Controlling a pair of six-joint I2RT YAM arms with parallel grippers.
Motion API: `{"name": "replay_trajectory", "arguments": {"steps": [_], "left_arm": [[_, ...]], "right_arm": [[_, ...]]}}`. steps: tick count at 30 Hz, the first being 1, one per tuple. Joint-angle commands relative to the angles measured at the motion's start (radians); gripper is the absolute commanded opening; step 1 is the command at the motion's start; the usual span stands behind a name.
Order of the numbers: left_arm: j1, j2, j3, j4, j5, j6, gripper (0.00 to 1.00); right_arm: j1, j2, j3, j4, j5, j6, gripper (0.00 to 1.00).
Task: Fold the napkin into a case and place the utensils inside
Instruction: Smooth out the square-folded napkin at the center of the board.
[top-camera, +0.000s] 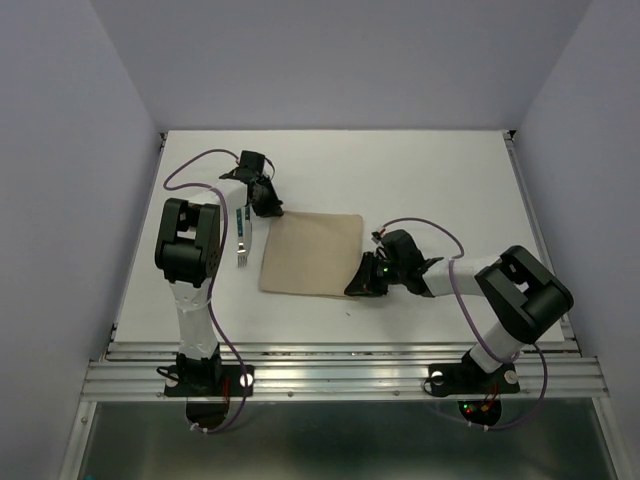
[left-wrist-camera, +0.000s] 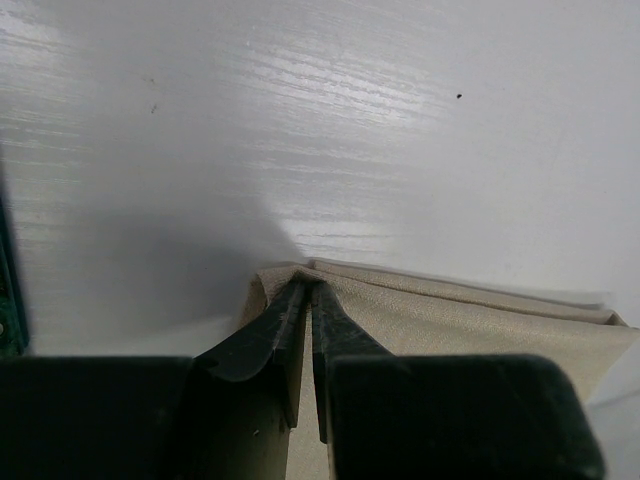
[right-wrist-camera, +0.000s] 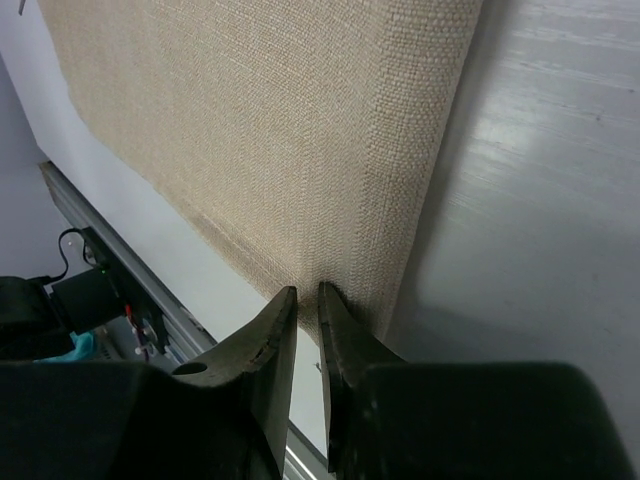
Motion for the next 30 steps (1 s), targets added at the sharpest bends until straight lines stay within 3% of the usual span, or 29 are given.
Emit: {"name": "replay_trajectory", "arguments": {"steps": [1,8,13,24,30], "left_arm": [[0.000,-0.027,-0.046,-0.083,-0.038,0.014,0.18],[-0.008,-0.072,-0.098,-0.061,-0.015,0.012,0.18],[-0.009,-0.076,-0.105,-0.060,-0.012,0.012,0.18],[-0.022,-0.072,-0.122,-0.052,-0.003,0.006,0.18],[-0.022,-0.083,-0.128,-0.050,-0.003,0.006,0.18]], "right_arm": [[0.009,-0.022,-0.035,-0.153,0.140,-0.064,0.21],[0.009,-0.085,0.025,-0.224,0.173,-0.086,0.21],[-0.025,-0.102,0.189,-0.229,0.201,-0.104,0.23],[-0.036,0.321,0.750,-0.273,0.141,-0.109,0.22],[-0.026,0.476,0.919,-0.279,0.139,-0.083,0.22]]}}
